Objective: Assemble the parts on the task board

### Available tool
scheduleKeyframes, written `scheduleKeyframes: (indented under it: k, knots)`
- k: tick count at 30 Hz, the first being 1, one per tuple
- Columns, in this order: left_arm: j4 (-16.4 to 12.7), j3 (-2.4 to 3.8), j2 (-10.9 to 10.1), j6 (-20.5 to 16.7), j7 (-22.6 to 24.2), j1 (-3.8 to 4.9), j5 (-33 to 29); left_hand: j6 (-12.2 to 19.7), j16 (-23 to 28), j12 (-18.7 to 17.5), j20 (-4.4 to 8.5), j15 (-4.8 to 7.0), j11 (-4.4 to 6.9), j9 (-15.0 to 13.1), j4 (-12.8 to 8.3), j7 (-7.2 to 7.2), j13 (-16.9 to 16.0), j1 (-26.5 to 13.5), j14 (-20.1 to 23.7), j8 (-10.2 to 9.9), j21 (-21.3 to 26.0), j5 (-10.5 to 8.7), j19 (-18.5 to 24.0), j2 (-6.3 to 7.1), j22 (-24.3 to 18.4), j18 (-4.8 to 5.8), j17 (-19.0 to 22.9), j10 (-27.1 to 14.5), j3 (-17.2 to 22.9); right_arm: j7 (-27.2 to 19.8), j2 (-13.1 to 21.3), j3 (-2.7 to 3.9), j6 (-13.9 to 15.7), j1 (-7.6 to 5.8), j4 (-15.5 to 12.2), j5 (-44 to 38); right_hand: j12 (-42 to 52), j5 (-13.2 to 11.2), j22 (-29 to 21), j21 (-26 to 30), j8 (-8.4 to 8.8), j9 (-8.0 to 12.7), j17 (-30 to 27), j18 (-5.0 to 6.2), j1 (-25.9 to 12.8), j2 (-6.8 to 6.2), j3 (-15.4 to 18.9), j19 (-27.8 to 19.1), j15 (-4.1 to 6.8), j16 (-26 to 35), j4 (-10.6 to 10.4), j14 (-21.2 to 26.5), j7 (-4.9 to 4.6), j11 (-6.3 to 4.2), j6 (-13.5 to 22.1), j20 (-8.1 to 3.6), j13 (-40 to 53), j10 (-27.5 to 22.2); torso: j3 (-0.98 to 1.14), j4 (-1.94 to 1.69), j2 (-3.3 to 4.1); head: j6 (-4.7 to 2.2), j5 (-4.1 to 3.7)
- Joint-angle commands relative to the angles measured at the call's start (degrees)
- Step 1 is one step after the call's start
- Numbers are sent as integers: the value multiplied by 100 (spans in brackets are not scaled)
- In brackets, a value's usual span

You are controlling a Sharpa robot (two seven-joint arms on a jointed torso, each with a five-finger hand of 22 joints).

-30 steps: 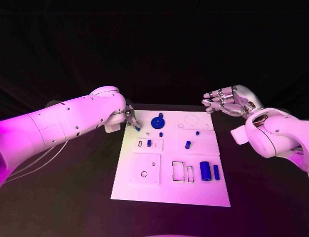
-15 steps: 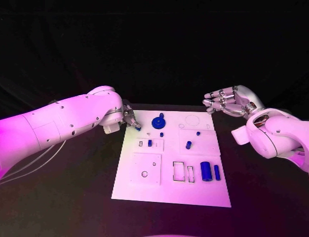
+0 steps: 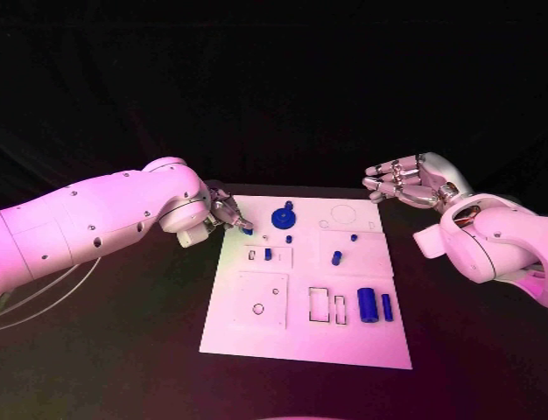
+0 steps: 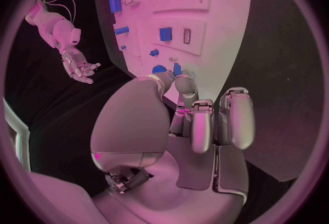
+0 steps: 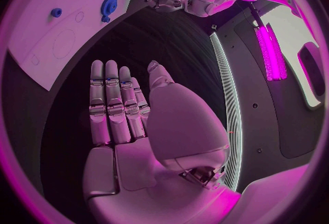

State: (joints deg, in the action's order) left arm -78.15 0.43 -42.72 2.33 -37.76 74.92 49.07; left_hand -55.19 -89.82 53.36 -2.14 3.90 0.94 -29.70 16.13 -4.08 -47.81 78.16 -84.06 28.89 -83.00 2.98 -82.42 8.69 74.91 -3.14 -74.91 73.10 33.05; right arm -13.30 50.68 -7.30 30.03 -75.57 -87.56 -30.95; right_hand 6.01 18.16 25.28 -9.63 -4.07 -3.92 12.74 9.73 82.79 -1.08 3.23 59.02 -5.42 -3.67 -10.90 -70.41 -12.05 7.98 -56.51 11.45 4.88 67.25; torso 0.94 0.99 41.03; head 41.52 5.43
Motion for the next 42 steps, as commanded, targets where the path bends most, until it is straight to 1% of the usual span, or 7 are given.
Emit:
scheduleKeyframes:
  k: [1, 11, 15, 21, 33, 37, 42]
  knots:
    - [-200, -10, -90, -311, 71, -50, 80, -40, -18, -54, 3, 30, 14, -366, -668, 90, 34, -60, -594, 34, -20, 15, -29, 9, 457, 38, -1509, 19, 716, -45, 2, 0, -79, 3, -5, -8, -8, 33, -6, 22, 8, -1, -7, 71, -74, 2, 5, -27, 7, 4, 17, 43, 14, 7, 36, 14, -8, -34, -6, -2, 5, 15, 19]
    - [-612, -69, -211, -533, 109, -228, 885, -49, -18, -65, 14, 45, 32, -405, -713, 109, 60, -137, -594, 109, -36, 16, -46, 78, 484, 44, -1509, 60, 874, -49, -12, 0, -81, 3, 2, -7, -8, 33, -6, 22, 8, -1, -7, 71, -74, 2, 5, -27, 7, 4, 17, 43, 14, 7, 36, 14, -8, -34, -15, 7, 13, 30, 38]
    - [-685, -106, -203, -582, 81, -255, 1096, -50, -18, -51, 18, 49, 36, -416, -731, 113, 48, -153, -594, 131, -44, 15, -56, 101, 498, 47, -1509, 79, 923, -50, -17, 0, -79, 4, 5, -7, -8, 33, -6, 22, 8, -1, -7, 71, -74, 2, 5, -27, 7, 4, 17, 43, 14, 7, 36, 14, -8, -34, -3, 13, 2, 38, 61]
    - [-758, -139, -176, -580, 14, -292, 1254, -54, -18, -32, 23, 54, 42, -430, -747, 118, 34, -181, -594, 159, -58, 15, -70, 128, 519, 53, -1509, 107, 978, -51, -20, -1, -78, 4, 7, -8, -8, 33, -6, 22, 8, -1, -7, 71, -74, 2, 5, -27, 7, 4, 17, 43, 14, 7, 36, 14, -8, -34, -8, 4, 12, 47, 49]
    - [-804, -161, -129, -283, -189, -325, 1514, -66, -18, 29, 32, 67, 56, -458, -782, 134, -21, -244, -594, 218, -101, 15, -117, 169, 585, 69, -1509, 168, 1077, -54, -17, -1, -77, 5, 7, -8, -3, 46, -21, 26, 5, -2, -14, 73, -75, 7, 4, -21, 8, 1, 27, 40, 16, 5, 36, 14, -9, -36, -9, 14, 9, 62, 59]
    - [-815, -162, -115, -145, -227, -329, 1566, -66, -18, 42, 35, 69, 59, -463, -794, 137, -32, -254, -594, 229, -110, 14, -127, 182, 598, 72, -1509, 179, 1093, -54, -14, -1, -77, 6, 6, -8, -3, 46, -21, 26, 5, -2, -14, 73, -75, 7, 4, -21, 8, 1, 27, 40, 16, 5, 36, 14, -9, -36, -5, 7, 9, 15, 55]
    - [-826, -164, -106, -11, -257, -333, 1603, -66, -18, 42, 35, 70, 60, -464, -796, 137, -32, -255, -594, 230, -111, 14, -128, 183, 600, 73, -1509, 180, 1096, -55, -15, -1, -79, 7, 8, -8, -3, 46, -21, 26, 5, -2, -14, 73, -75, 7, 4, -21, 8, 1, 27, 40, 16, 5, 36, 14, -9, -36, -5, 10, 7, 21, 57]
